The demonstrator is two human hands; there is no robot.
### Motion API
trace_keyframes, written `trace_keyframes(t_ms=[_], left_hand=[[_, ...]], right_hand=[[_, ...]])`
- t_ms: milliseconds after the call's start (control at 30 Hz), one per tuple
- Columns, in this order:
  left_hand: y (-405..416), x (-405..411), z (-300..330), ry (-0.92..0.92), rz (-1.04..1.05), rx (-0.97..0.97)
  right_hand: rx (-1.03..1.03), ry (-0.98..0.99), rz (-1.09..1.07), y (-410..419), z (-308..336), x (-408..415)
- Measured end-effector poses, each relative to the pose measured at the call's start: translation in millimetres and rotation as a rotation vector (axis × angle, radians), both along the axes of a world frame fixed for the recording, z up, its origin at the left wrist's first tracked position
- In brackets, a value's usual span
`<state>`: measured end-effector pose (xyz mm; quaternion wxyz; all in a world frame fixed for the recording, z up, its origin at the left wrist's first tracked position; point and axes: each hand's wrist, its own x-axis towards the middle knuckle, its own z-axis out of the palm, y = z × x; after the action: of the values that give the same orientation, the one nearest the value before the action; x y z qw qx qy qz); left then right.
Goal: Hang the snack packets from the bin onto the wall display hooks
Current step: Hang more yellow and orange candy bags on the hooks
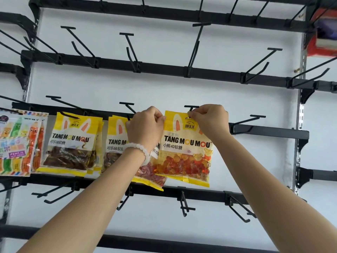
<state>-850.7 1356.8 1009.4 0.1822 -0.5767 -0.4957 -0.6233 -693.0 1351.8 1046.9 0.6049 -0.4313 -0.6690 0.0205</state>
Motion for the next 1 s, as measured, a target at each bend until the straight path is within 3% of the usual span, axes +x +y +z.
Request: trace_keyframes(t_ms=[267,667,867,1000], left_hand=[[5,2,-3,0.013,0.022,-0.025],[9,5,-5,0.029,0.046,0.010],[5,5,-5,0.043,0.074,0.032],[4,2,-8,0.061,0.090,0.032]], right_hand=[[-0.122,-0.076,0.014,-2,3,3],[-0.116,-0.062,0.102,-1,-2,6],[-0.064,-0.138,-0.024,12,-7,6],[-0.055,-0.075,0.008,23,-17,4]])
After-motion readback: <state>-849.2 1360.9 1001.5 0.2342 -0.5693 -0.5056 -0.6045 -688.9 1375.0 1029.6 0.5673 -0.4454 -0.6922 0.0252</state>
